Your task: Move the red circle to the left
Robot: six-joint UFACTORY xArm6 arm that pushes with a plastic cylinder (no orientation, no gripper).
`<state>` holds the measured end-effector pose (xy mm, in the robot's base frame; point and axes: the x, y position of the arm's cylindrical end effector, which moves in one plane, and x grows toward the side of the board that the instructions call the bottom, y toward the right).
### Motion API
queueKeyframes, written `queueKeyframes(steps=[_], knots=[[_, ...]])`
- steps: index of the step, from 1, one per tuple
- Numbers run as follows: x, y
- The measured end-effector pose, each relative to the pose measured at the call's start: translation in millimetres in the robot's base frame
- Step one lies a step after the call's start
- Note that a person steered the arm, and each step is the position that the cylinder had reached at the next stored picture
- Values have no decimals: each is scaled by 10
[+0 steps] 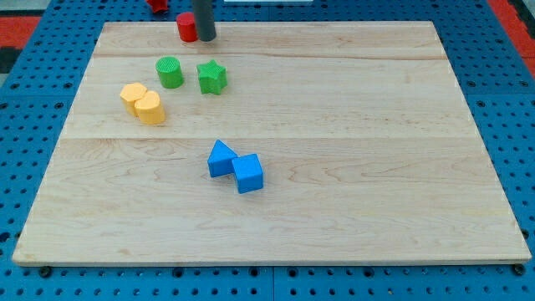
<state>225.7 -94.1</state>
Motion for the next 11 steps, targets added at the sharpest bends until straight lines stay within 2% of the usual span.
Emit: queueKeyframes(steps=[1, 4, 5, 7, 11], knots=[[71, 18], [-74, 290], [-273, 271], [-326, -378], [39, -487]])
